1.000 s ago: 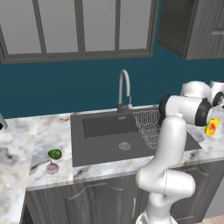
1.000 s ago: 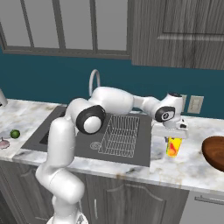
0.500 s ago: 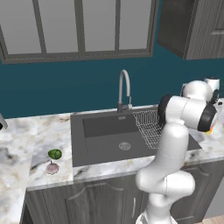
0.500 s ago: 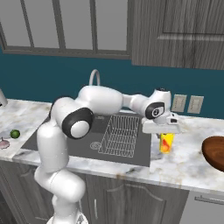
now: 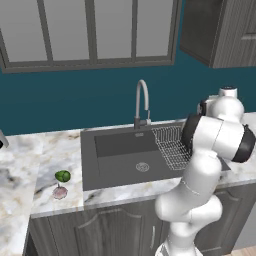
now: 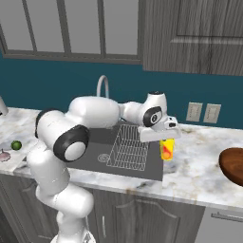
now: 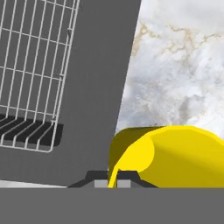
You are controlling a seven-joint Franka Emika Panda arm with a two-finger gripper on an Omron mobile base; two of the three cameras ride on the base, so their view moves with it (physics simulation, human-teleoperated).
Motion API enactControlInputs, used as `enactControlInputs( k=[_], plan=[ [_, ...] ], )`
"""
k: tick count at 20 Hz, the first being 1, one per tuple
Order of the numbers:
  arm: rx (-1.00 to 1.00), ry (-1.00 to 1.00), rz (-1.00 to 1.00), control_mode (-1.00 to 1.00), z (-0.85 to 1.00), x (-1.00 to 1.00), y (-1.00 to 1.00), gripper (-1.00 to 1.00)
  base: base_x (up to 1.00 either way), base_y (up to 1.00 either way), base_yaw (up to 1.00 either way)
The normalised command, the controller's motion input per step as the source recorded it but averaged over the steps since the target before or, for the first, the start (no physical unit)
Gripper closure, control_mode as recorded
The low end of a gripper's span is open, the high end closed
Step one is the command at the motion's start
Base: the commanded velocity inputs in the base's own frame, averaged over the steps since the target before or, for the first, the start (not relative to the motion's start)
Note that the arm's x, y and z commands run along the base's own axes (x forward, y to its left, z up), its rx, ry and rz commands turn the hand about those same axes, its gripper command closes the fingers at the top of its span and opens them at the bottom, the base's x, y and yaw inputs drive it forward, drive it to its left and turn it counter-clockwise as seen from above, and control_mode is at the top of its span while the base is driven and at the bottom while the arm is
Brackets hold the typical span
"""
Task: Remove the avocado and garlic from the sink. Then move the bowl and cup from the counter to the sink for washing.
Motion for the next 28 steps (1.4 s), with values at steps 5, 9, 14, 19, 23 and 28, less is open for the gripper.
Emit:
enactControlInputs(
  k=[5,9,14,19,23,28],
  plan=[
    [0.00,0.00,0.17,-1.00,0.13,-0.07,0.50,1.00,0.00,0.00,0.00],
    [0.00,-0.03,0.17,-1.00,0.12,-0.10,0.49,1.00,0.00,0.00,0.00],
    [0.00,-0.03,0.18,-1.00,0.11,-0.07,0.48,1.00,0.00,0.00,0.00],
    [0.00,-0.01,0.17,-1.00,0.07,-0.08,0.48,1.00,0.00,0.00,0.00],
    [0.00,0.00,0.16,-1.00,0.08,-0.08,0.48,1.00,0.00,0.00,0.00],
    [0.00,0.00,0.16,-1.00,0.07,-0.07,0.48,1.00,0.00,0.00,0.00]
  ],
)
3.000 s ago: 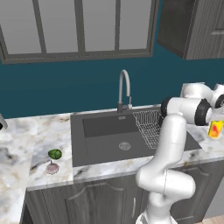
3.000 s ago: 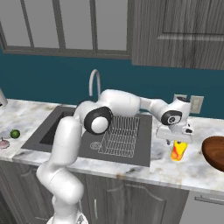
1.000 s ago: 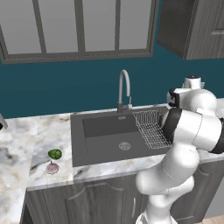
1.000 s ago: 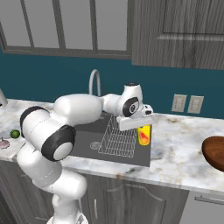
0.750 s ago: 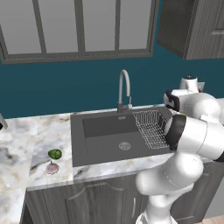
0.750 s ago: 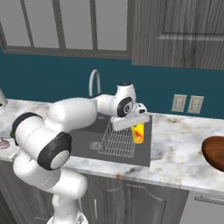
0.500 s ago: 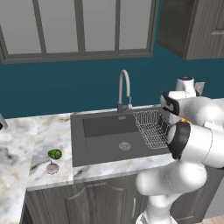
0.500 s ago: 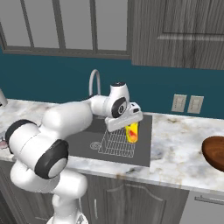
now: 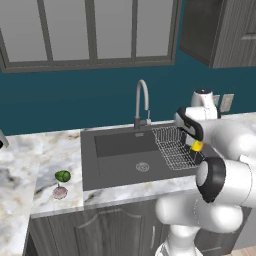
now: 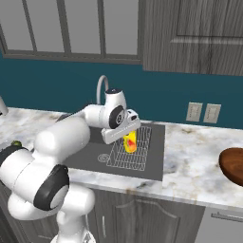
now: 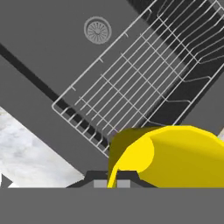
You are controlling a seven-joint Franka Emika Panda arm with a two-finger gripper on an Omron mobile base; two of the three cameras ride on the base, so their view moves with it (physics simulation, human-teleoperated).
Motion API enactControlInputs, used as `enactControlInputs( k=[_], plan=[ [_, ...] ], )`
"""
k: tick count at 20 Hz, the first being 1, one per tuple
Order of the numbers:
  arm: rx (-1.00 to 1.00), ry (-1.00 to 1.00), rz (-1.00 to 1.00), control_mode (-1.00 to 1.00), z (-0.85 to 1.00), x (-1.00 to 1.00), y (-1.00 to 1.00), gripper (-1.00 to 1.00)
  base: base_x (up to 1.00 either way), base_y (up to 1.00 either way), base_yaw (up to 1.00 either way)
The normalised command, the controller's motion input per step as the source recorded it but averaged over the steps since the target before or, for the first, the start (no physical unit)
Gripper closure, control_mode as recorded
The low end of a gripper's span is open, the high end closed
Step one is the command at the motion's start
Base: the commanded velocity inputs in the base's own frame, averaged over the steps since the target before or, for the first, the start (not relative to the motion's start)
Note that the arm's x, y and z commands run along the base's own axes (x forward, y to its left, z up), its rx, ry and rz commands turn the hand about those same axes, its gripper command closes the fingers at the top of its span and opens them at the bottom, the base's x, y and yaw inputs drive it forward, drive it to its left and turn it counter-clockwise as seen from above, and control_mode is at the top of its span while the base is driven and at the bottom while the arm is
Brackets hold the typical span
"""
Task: Remove the avocado and garlic from the sink. Then move the bowl and cup from the counter to the sink for washing.
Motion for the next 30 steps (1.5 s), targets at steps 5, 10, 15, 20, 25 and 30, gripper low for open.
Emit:
enactControlInputs(
  k=[5,10,15,20,25,30],
  plan=[
    [0.00,0.00,0.16,-1.00,0.02,0.00,0.50,1.00,0.00,0.00,0.00],
    [0.00,0.00,0.16,-1.00,0.01,0.00,0.49,1.00,0.00,0.00,0.00],
    [0.00,0.00,0.16,-1.00,0.00,0.00,0.46,1.00,0.00,0.00,0.00],
    [0.00,0.00,0.16,-1.00,0.00,0.00,0.44,1.00,0.00,0.00,0.00],
    [0.00,0.00,0.17,-1.00,0.00,0.00,0.45,1.00,0.00,0.00,0.00],
    [0.01,0.00,0.18,-1.00,0.00,0.05,0.46,1.00,0.00,0.00,0.00]
  ],
)
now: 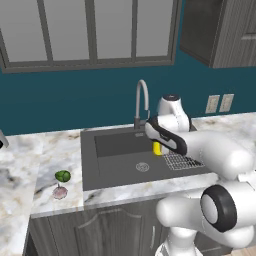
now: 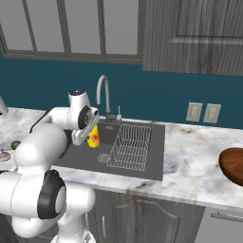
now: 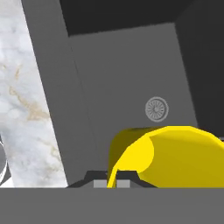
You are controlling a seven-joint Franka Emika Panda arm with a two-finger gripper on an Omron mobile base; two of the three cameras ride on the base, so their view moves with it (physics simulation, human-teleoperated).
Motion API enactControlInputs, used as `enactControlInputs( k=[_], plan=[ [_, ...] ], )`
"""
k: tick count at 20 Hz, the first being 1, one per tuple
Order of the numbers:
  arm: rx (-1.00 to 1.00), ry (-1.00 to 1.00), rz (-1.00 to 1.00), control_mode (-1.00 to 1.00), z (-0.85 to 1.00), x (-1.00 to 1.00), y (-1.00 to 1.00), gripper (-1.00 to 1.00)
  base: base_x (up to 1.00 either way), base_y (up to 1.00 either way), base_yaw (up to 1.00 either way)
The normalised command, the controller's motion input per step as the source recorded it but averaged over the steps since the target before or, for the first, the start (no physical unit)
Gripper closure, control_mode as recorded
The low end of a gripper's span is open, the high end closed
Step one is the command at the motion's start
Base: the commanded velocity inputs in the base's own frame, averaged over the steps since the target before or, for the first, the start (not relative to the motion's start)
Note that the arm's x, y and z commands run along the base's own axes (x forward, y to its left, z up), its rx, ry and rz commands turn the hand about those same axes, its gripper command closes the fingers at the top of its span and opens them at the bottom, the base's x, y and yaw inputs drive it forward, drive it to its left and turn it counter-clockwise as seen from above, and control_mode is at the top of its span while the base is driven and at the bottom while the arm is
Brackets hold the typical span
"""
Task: Remove the avocado and garlic from the sink. Then move the bowl and cup from the counter to the sink for washing.
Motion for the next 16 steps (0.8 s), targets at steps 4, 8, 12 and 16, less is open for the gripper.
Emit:
enactControlInputs(
  k=[4,8,12,16],
  plan=[
    [0.01,0.00,0.18,-1.00,-0.02,0.14,0.43,1.00,0.00,0.00,0.00],
    [0.00,0.00,0.16,-1.00,-0.06,0.18,0.40,1.00,0.00,0.00,0.00],
    [0.00,0.00,0.14,-1.00,-0.11,0.25,0.38,1.00,0.00,0.00,0.00],
    [0.00,0.01,0.14,-1.00,-0.15,0.25,0.36,1.00,0.00,0.00,0.00]
  ],
)
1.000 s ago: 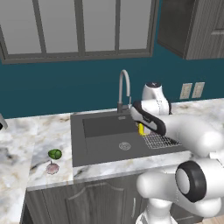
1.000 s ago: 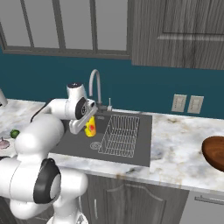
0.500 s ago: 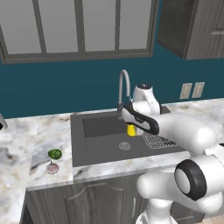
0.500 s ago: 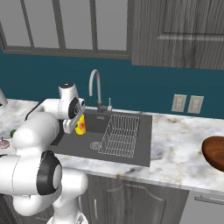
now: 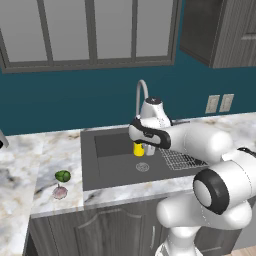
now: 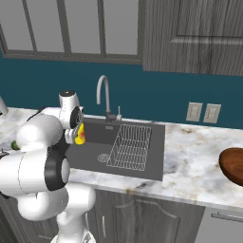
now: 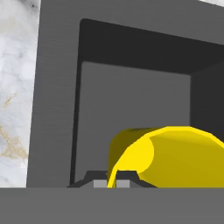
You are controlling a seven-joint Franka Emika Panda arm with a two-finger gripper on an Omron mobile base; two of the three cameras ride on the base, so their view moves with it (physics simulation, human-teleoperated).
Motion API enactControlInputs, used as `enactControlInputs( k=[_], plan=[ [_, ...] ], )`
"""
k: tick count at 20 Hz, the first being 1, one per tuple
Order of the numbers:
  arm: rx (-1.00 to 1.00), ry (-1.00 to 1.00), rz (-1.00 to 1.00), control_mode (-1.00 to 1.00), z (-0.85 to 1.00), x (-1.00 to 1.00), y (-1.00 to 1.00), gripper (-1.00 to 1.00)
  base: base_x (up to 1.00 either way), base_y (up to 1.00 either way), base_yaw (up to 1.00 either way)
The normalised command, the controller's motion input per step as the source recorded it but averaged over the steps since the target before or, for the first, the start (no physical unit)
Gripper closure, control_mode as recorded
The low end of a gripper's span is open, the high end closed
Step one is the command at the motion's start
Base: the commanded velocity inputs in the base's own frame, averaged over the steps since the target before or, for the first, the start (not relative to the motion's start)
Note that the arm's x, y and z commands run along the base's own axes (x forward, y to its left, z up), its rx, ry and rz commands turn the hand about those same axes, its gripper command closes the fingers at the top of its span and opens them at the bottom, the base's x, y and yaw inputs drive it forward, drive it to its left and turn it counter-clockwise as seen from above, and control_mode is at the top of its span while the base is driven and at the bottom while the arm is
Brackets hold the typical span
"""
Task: Remove the avocado and garlic from the sink. Then move the bowl and cup from the counter to the sink for washing.
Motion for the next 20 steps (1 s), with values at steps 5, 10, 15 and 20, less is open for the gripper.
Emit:
enactControlInputs(
  k=[5,10,15,20],
  plan=[
    [0.00,0.01,0.11,-1.00,-0.22,0.28,0.36,1.00,0.00,0.00,0.00],
    [0.02,0.00,0.03,-1.00,-0.27,0.34,0.23,1.00,0.00,0.00,0.00],
    [0.03,0.00,0.00,-1.00,-0.28,0.33,0.16,1.00,0.00,0.00,0.00],
    [0.05,0.02,0.00,-1.00,-0.30,0.29,0.23,1.00,0.00,0.00,0.00]
  ],
)
